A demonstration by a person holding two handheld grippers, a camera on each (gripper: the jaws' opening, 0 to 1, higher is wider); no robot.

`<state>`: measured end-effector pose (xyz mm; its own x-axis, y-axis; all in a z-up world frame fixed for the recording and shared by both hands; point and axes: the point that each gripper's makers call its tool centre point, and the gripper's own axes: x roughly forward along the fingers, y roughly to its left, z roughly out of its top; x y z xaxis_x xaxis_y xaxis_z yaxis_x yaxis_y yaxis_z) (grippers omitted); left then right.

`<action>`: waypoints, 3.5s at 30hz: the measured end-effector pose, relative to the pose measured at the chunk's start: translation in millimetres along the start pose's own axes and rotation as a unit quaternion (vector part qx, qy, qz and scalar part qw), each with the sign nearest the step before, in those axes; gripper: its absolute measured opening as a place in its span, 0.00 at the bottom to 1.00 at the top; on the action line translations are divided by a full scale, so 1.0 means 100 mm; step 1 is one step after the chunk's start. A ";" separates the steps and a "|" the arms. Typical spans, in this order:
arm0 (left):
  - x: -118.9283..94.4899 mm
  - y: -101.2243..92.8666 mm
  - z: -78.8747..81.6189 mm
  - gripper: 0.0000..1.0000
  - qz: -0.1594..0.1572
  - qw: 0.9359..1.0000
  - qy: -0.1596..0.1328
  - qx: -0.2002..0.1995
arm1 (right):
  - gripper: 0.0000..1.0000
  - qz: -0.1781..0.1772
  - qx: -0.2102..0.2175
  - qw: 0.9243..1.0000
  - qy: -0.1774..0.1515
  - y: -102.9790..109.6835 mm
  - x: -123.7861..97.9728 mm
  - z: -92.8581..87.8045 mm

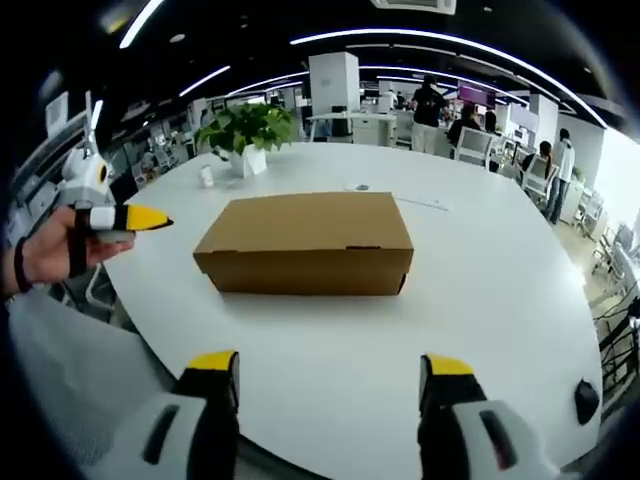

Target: Operate the shoe box by opening the lid, removing the specified soft item, and placing it in the target area until the item is outside and the box remains undamaged.

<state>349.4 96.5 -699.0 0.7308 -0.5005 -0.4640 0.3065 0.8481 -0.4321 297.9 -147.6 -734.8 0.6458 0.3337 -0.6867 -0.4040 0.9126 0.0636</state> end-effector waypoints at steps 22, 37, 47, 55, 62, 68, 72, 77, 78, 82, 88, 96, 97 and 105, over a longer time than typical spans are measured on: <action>-0.02 -0.01 0.00 0.59 0.002 1.000 0.002 0.013 | 0.73 0.000 0.018 1.000 -0.015 -0.02 -0.02 0.05; -0.02 -0.01 -0.01 0.60 0.001 1.000 0.003 0.012 | 0.74 0.004 0.036 0.999 -0.028 -0.03 -0.05 0.09; 0.00 -0.01 -0.03 0.59 0.001 1.000 0.005 0.012 | 0.75 0.006 0.030 0.999 -0.023 -0.02 -0.03 0.08; 0.00 0.03 -0.03 0.59 0.006 1.000 0.005 0.004 | 0.75 0.009 0.026 0.999 -0.022 0.00 -0.02 0.08; 0.00 0.02 -0.05 0.59 0.005 1.000 0.009 0.007 | 0.74 0.013 0.029 0.999 -0.018 0.01 -0.01 0.06; 0.01 0.06 -0.05 0.58 0.011 1.000 0.011 0.002 | 0.73 0.018 0.028 0.999 -0.006 0.03 0.01 0.02; 0.03 0.05 -0.08 0.58 0.010 1.000 0.017 0.006 | 0.73 0.023 0.020 1.000 -0.003 0.05 0.03 0.03; 0.06 0.04 -0.14 0.58 0.006 1.000 0.030 0.003 | 0.72 0.030 0.031 0.999 -0.013 0.03 0.01 0.09; 0.05 0.03 -0.16 0.58 0.006 0.999 0.035 0.006 | 0.72 0.031 0.034 0.999 -0.012 0.02 0.01 0.09; 0.08 0.03 -0.20 0.58 0.005 0.999 0.043 0.009 | 0.73 0.029 0.031 0.999 -0.010 -0.06 0.02 0.11; 0.09 0.02 -0.26 0.57 0.005 0.998 0.055 0.012 | 0.72 0.033 0.035 0.999 -0.011 -0.18 0.14 0.15; 0.11 0.06 -0.28 0.57 0.014 0.998 0.059 0.002 | 0.71 0.046 0.050 0.998 -0.009 -0.26 0.38 0.18; 0.11 0.07 -0.28 0.57 0.015 0.998 0.059 0.000 | 0.71 0.048 0.046 0.998 -0.010 -0.27 0.41 0.19; 0.22 0.13 -0.28 0.57 0.024 0.997 0.067 -0.016 | 0.71 0.052 0.024 0.998 0.006 -0.46 0.65 0.19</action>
<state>352.0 91.4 -736.6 0.6551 -0.4806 -0.5830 0.2519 0.8664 -0.4312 371.1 -163.5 -769.1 0.5946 0.4246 -0.6828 -0.4370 0.8835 0.1688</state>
